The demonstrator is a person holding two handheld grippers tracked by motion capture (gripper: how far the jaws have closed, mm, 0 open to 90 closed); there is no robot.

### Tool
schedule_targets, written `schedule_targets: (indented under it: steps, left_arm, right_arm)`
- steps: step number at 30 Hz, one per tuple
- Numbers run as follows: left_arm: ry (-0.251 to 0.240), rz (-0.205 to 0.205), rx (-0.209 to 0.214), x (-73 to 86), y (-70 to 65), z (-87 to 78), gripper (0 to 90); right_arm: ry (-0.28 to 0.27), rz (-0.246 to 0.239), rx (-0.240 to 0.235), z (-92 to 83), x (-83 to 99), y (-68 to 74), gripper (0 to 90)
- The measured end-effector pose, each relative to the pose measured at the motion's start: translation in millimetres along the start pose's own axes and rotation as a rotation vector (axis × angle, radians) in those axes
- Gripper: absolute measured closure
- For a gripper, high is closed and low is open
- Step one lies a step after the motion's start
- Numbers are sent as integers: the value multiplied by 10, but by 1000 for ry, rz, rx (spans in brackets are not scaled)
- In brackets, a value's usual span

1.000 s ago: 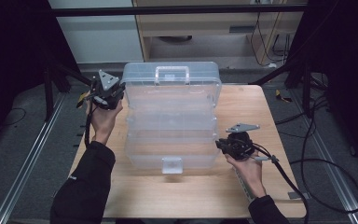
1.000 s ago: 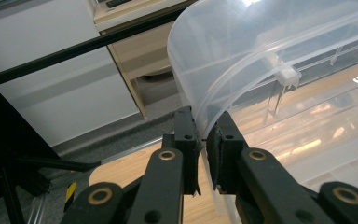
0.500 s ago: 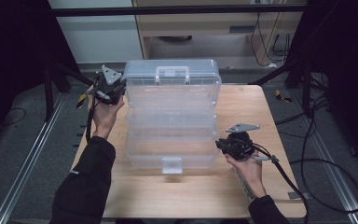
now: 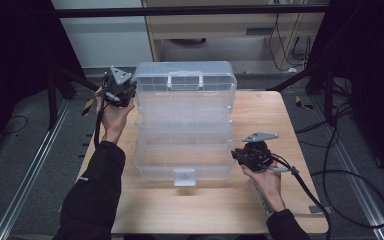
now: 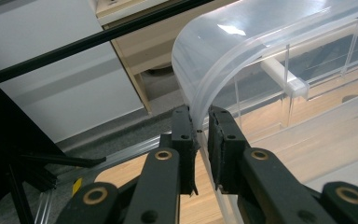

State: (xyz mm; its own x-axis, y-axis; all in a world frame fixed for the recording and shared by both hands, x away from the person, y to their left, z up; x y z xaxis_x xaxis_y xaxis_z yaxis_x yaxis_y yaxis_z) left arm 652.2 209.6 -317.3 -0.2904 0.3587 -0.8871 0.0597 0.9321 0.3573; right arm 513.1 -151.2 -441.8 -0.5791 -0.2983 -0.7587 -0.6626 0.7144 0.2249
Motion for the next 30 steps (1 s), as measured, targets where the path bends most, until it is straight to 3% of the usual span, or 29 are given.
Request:
schedule_targets:
  steps: [20, 30]
  left_arm:
    - [26, 5, -15, -70, -20, 211, 801]
    - [46, 28, -25, -98, -31, 299, 795]
  right_arm:
    - [0, -1, 1, 2, -1, 3, 791]
    - [0, 1, 1, 2, 0, 4, 791]
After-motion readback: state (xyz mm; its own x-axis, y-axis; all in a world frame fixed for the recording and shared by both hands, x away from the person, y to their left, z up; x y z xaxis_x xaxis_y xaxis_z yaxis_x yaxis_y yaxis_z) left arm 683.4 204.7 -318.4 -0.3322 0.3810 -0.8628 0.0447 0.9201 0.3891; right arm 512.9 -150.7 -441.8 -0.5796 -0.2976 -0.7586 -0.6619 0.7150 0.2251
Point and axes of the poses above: each handheld gripper's, and its own axes: z roughly forward along the jaws, x roughly out of its underside, y roughly to its left, the point moved 5 cm from there along z, roughly forward along the jaws, and after that the axes turned 14 degrees about -x, right-handed, at the moved point
